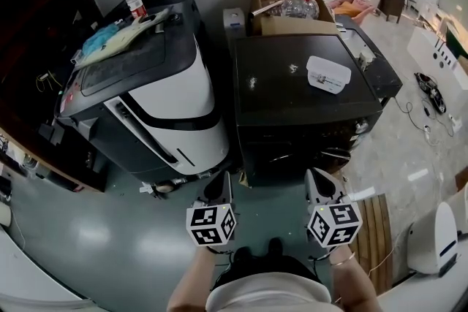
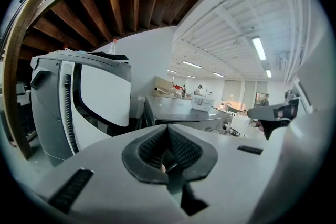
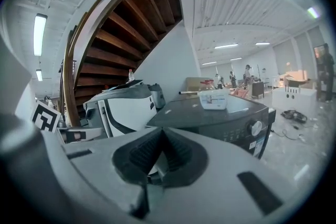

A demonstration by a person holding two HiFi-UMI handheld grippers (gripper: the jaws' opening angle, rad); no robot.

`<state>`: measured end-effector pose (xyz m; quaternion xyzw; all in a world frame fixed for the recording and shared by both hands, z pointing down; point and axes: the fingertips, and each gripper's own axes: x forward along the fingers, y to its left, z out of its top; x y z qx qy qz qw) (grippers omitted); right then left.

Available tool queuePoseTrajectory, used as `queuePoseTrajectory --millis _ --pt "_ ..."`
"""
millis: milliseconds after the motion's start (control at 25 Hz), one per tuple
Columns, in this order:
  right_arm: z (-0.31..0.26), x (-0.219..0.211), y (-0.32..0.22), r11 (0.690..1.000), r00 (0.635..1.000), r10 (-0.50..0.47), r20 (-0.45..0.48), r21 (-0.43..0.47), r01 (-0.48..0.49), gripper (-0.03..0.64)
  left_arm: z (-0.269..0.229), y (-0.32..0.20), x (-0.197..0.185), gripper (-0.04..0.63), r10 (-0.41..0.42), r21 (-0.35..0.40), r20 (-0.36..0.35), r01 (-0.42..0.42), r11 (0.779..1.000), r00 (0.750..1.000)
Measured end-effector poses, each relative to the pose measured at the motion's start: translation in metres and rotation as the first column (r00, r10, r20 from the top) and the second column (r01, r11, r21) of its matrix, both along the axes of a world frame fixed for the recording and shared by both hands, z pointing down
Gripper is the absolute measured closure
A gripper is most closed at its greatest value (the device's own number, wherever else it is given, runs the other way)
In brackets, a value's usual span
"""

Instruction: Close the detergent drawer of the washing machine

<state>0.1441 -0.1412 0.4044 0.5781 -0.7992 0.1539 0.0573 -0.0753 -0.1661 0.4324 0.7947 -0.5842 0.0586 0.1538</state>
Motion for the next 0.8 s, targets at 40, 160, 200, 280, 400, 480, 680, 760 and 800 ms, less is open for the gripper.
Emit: queuePoseTrajectory --millis 40,160,200,280,400,480,680,760,800 --pt "-0.001 0.001 -0.001 1.000 1.000 0.005 0.000 0.002 -0.005 0.615 -0.001 -0.001 0.000 0.600 0.001 0.002 0.001 -0.001 1.000 1.000" --pt "-0.003 0.003 -0.002 1.000 1.000 0.015 -0.003 0.007 -0.015 0.615 -0.003 -0.004 -0.001 0.600 0.004 0.009 0.001 -0.004 1.000 1.000" --pt "-0.003 0.003 -0.003 1.000 1.000 0.017 -0.006 0.006 -0.016 0.615 -0.004 -0.005 -0.001 0.600 0.004 0.010 -0.001 -0.004 1.000 1.000" --pt "0.000 0.003 -0.003 1.000 1.000 0.017 -0.010 0.000 -0.017 0.615 -0.004 -0.006 0.001 0.600 0.006 0.010 -0.004 -0.006 1.000 1.000" --pt "0.002 0.003 -0.004 1.000 1.000 0.014 -0.011 -0.004 -0.014 0.615 -0.001 -0.007 0.004 0.600 0.012 0.006 -0.006 -0.012 1.000 1.000" --pt "0.002 0.003 -0.006 1.000 1.000 0.011 -0.013 -0.003 -0.011 0.615 0.000 -0.010 0.006 0.600 0.014 0.002 -0.008 -0.014 1.000 1.000" --pt "0.001 0.000 -0.011 1.000 1.000 -0.002 -0.013 -0.003 0.002 0.615 0.003 -0.015 0.011 0.600 0.014 -0.012 -0.017 -0.014 1.000 1.000" --pt "0.002 -0.002 -0.013 1.000 1.000 -0.009 -0.015 -0.006 0.009 0.615 0.004 -0.017 0.013 0.600 0.013 -0.017 -0.022 -0.013 1.000 1.000" --pt "0.003 -0.003 -0.014 1.000 1.000 -0.013 -0.017 -0.008 0.013 0.615 0.004 -0.018 0.014 0.600 0.013 -0.019 -0.023 -0.014 1.000 1.000"
